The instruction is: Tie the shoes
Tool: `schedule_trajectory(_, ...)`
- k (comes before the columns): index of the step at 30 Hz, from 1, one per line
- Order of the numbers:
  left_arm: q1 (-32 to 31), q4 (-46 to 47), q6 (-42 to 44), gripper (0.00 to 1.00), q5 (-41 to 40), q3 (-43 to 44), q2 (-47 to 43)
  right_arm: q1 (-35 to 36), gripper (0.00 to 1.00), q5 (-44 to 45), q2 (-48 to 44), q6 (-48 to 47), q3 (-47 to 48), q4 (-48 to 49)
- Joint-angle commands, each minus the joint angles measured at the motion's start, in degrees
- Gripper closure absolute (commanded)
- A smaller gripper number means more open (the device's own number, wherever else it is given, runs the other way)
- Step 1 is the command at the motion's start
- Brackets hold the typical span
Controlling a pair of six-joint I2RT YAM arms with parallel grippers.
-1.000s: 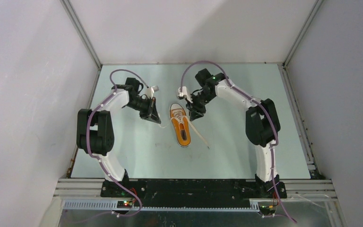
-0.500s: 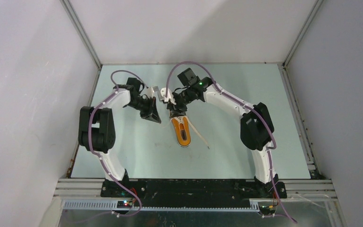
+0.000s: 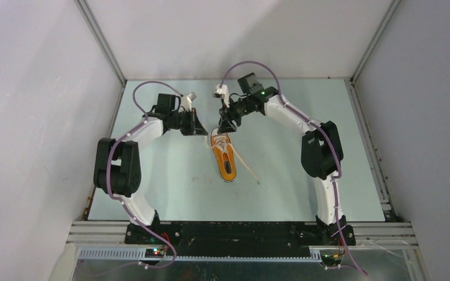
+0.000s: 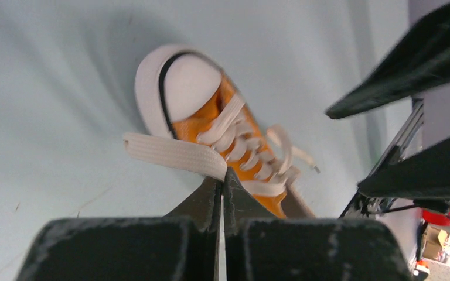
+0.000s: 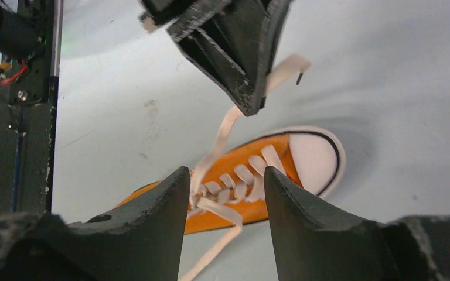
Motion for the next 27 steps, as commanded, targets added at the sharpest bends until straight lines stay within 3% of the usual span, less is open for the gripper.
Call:
schedule_trajectory(1,-1.5,15.2,-8.3,1.0,4.4,0.5,-2.7,-1.7,0.47,-1.7,0.8,8.4,2.1,2.1)
schedule_trajectory(8,-1.7,18.2,-10.6,1.0,5.9,1.2,-4.4,-2.2,0.44,-3.3,2.0,13.9,0.4,4.2)
schedule_trajectory(15,-1.3,21.4,-10.9,1.0,14.0,1.1,-5.4,-1.9,0.44,-5.9,3.8,18.2,0.7,7.7)
schedule_trajectory(27,0.2,14.9,-6.6,1.0,13.2,-0.6,-9.5,0.0,0.49,-5.5,5.5,25.4,-0.7,12.9)
